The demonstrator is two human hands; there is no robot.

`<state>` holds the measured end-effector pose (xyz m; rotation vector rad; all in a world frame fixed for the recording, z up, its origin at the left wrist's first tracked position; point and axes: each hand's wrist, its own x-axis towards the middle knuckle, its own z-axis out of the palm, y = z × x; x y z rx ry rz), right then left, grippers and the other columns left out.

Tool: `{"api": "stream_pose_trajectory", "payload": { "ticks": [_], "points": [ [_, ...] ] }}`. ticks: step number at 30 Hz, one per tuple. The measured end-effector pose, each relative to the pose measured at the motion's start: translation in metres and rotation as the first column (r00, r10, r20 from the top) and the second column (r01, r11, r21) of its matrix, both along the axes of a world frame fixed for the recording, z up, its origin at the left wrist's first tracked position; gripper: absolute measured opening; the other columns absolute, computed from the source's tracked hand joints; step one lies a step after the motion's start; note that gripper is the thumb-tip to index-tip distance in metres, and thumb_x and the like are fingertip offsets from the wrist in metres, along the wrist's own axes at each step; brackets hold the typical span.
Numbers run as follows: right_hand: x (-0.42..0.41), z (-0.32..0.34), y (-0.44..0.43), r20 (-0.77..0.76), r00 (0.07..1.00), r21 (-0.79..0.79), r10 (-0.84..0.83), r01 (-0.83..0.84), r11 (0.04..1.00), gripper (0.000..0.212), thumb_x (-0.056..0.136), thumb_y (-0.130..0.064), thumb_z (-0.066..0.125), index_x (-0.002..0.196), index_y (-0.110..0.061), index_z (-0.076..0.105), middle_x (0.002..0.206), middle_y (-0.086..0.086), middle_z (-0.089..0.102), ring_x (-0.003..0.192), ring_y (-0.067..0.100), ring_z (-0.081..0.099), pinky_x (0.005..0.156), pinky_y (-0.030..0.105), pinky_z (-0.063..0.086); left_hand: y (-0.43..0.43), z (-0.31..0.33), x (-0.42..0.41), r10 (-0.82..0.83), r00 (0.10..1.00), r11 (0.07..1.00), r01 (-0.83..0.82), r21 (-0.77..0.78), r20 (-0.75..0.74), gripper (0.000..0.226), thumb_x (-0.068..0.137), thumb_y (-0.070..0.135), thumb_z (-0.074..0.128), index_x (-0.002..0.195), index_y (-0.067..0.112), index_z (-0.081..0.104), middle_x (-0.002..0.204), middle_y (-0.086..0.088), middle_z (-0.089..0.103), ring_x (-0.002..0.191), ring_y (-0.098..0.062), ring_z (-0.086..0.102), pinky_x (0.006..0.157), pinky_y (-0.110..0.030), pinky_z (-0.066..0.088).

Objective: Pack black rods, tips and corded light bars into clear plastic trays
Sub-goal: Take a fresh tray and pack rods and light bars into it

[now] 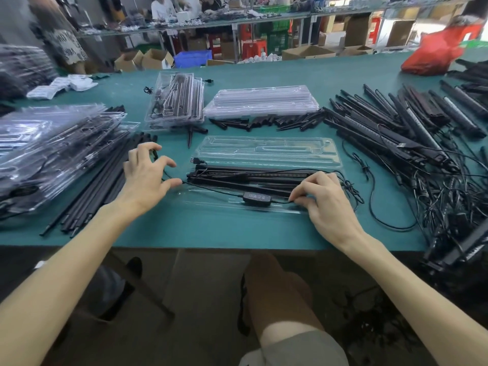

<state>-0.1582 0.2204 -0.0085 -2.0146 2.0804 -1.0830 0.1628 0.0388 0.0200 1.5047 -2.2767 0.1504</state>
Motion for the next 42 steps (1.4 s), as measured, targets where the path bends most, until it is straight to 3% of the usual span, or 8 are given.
{"api": "stream_pose_trajectory", "payload": {
  "ticks": [3, 6, 10, 14, 25, 29, 33, 42],
  "points": [
    [0.0, 0.0, 0.0, -0.013, 1.0, 0.003, 0.002, -0.002, 1.0, 0.019, 0.094, -0.001, 0.063, 0.09, -0.016, 0.074, 0.097, -0.001, 0.055, 0.1, 0.009, 0.036, 0.086, 0.009, 0.025, 0.007, 0.005, -0.006, 0.036, 0.999, 0.996, -0.034, -0.078, 0.029, 0.043, 0.078, 0.02, 0.085, 0.116, 0.014, 0.066, 0.142, -0.017, 0.035, 0.132, -0.035, 0.025, 0.107, -0.049, 0.02],
    [0.0, -0.001, 0.0, -0.015, 1.0, 0.0, -0.004, 0.004, 1.0, 0.02, 0.093, 0.001, 0.063, 0.089, -0.015, 0.074, 0.097, -0.002, 0.055, 0.099, 0.007, 0.035, 0.087, 0.004, 0.025, 0.019, 0.012, -0.027, -0.15, 0.988, 0.979, 0.155, -0.129, 0.045, 0.039, 0.078, 0.011, 0.081, 0.114, 0.018, 0.068, 0.137, -0.013, 0.043, 0.125, -0.035, 0.038, 0.103, -0.051, 0.029],
    [0.001, 0.0, 0.001, -0.018, 1.0, -0.003, -0.001, 0.001, 1.0, 0.018, 0.092, 0.001, 0.065, 0.088, -0.014, 0.075, 0.097, -0.002, 0.056, 0.097, 0.008, 0.036, 0.084, 0.01, 0.026, 0.048, 0.008, -0.067, -0.515, 0.83, 0.831, 0.544, 0.114, -0.212, 0.023, 0.089, 0.03, 0.075, 0.11, 0.023, 0.073, 0.115, 0.003, 0.057, 0.113, -0.016, 0.05, 0.107, -0.042, 0.037],
    [0.001, 0.0, 0.002, -0.022, 1.0, 0.002, -0.01, 0.01, 1.0, 0.015, 0.093, -0.003, 0.066, 0.089, -0.014, 0.076, 0.098, -0.002, 0.056, 0.098, 0.009, 0.038, 0.085, 0.015, 0.027, 0.066, -0.008, -0.102, -0.56, 0.751, 0.722, 0.65, 0.238, -0.351, 0.02, 0.088, 0.034, 0.075, 0.106, 0.024, 0.075, 0.103, 0.007, 0.061, 0.104, -0.01, 0.053, 0.092, -0.019, 0.04],
    [0.0, -0.002, -0.001, -0.004, 1.0, 0.012, -0.009, 0.009, 1.0, 0.008, 0.093, -0.014, 0.069, 0.094, -0.016, 0.076, 0.1, -0.006, 0.054, 0.105, 0.011, 0.043, 0.089, 0.017, 0.031, 0.059, -0.001, -0.116, -0.419, 0.832, 0.727, 0.547, 0.414, -0.363, 0.011, 0.082, 0.018, 0.083, 0.089, 0.019, 0.074, 0.09, 0.007, 0.06, 0.076, 0.002, 0.054, 0.071, -0.009, 0.039],
    [0.0, -0.002, -0.002, 0.006, 1.0, 0.009, -0.008, 0.008, 1.0, 0.007, 0.093, -0.014, 0.07, 0.093, -0.016, 0.077, 0.099, -0.005, 0.055, 0.105, 0.01, 0.042, 0.088, 0.015, 0.029, 0.054, 0.01, -0.128, -0.43, 0.878, 0.727, 0.474, 0.497, -0.21, 0.017, 0.085, 0.017, 0.08, 0.082, 0.023, 0.065, 0.094, 0.004, 0.063, 0.084, -0.009, 0.059, 0.078, -0.022, 0.048],
    [-0.001, -0.004, -0.002, -0.002, 1.0, -0.004, -0.003, 0.003, 1.0, 0.006, 0.092, -0.013, 0.071, 0.092, -0.015, 0.077, 0.099, -0.006, 0.054, 0.104, 0.01, 0.042, 0.087, 0.015, 0.029, 0.054, 0.015, -0.137, -0.439, 0.891, 0.726, 0.425, 0.541, -0.11, 0.025, 0.085, 0.015, 0.079, 0.079, 0.024, 0.057, 0.09, 0.007, 0.06, 0.079, -0.008, 0.056, 0.072, -0.025, 0.047],
    [-0.001, 0.002, 0.002, 0.029, 0.999, -0.034, 0.028, -0.027, 0.999, 0.009, 0.094, -0.018, 0.069, 0.098, -0.016, 0.077, 0.098, -0.006, 0.057, 0.104, 0.011, 0.047, 0.087, 0.014, 0.031, 0.066, 0.014, -0.133, -0.423, 0.897, 0.777, 0.433, 0.457, -0.131, 0.019, 0.084, 0.013, 0.08, 0.084, 0.017, 0.062, 0.09, 0.005, 0.058, 0.081, -0.013, 0.056, 0.082, -0.037, 0.052]
  ]
}}
